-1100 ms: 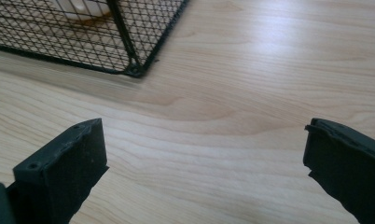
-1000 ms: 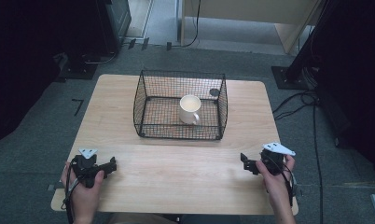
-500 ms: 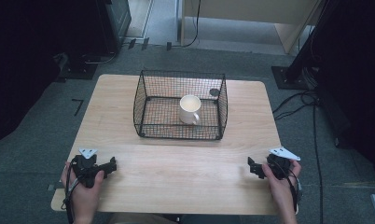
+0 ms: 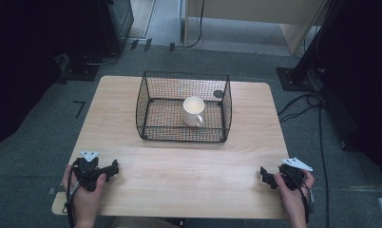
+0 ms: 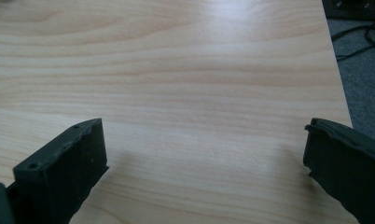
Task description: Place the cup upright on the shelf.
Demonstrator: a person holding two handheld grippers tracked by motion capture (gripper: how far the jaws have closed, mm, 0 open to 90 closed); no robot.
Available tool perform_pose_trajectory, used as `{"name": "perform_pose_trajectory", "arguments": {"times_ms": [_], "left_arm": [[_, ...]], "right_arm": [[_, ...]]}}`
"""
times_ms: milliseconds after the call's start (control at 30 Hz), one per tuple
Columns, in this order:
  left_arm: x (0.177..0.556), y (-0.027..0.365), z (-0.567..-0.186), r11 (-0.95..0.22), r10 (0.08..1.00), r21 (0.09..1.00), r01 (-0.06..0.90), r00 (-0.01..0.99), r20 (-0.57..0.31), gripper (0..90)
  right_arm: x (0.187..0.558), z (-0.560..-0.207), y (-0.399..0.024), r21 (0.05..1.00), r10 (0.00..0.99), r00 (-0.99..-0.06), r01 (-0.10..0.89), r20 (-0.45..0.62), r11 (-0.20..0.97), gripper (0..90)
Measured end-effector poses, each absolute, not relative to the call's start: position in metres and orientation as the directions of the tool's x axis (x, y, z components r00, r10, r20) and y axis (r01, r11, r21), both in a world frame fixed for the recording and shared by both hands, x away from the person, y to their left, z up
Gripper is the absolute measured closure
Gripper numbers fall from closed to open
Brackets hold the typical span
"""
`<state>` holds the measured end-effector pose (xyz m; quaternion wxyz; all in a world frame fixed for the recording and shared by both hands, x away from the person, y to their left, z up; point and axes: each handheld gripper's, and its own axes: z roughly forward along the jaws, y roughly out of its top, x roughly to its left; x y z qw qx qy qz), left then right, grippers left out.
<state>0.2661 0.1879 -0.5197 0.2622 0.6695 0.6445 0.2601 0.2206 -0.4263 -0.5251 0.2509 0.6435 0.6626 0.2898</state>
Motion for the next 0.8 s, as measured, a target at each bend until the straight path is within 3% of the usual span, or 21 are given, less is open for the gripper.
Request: {"name": "perform_pose_trajectory", "arguments": {"times_ms": [800], "left_arm": [[0.2660,0.1879,-0.5197,-0.032,0.999,0.686,0.727,0.034,0.011,0.0]], "right_arm": [[0.2198,-0.5276,-0.4246,0.710,0.999,-0.048,0.704,0.026,0.015,0.0]]}}
